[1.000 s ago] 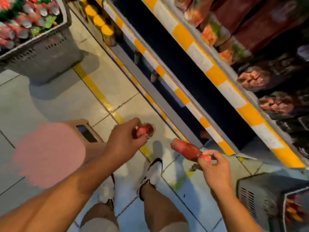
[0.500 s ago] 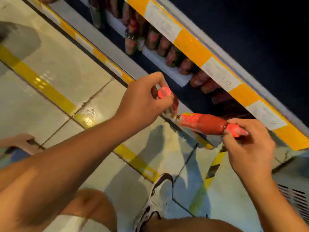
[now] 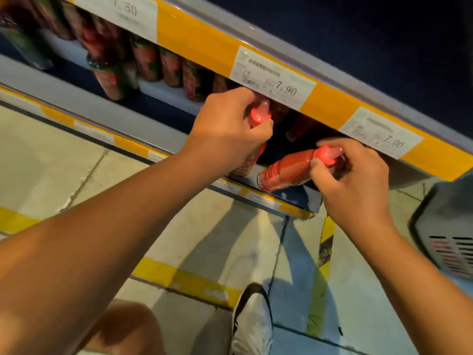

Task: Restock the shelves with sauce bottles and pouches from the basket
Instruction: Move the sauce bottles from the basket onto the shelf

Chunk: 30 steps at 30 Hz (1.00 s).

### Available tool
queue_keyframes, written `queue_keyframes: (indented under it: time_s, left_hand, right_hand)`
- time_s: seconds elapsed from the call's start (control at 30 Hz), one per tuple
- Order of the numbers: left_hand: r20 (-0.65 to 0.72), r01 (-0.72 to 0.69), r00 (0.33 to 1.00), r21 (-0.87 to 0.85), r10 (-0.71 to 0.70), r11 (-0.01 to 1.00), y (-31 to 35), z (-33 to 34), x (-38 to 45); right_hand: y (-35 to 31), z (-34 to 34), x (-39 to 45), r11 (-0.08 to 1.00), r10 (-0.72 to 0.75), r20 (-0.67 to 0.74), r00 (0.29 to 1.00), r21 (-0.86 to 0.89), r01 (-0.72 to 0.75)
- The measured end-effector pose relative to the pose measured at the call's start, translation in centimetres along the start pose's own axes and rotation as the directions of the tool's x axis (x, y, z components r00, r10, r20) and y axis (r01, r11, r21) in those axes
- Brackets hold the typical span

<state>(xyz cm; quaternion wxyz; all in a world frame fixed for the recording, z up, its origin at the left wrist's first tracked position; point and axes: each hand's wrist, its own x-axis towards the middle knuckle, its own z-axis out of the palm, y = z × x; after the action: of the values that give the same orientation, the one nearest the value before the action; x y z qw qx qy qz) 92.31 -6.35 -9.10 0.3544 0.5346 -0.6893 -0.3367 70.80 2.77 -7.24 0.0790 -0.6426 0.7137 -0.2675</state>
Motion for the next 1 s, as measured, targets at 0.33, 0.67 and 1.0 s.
queue_keyframes:
  time_s: [0.33, 0.67, 1.0]
  left_hand:
    - [0.035, 0.018, 0.999, 0.069, -0.02, 0.997, -1.1, 4.7, 0.8]
    - [0.132, 0.171, 0.976, 0.033, -0.174, 0.985, -5.6, 6.6, -1.6]
    - [0.073, 0.209, 0.973, 0.129, -0.219, 0.969, -6.8, 8.8, -1.4]
  right_hand:
    - [1.5, 3.2, 2.0, 0.929, 0.236, 0.003, 0.972, 0.292, -0.226]
    - [4.1, 8.1, 0.3, 0.821, 0.403, 0.212, 0.89, 0.347, -0.454]
    - [8.3, 8.3, -2.2, 0.891, 0.358, 0.078, 0.93, 0.269, -0.366]
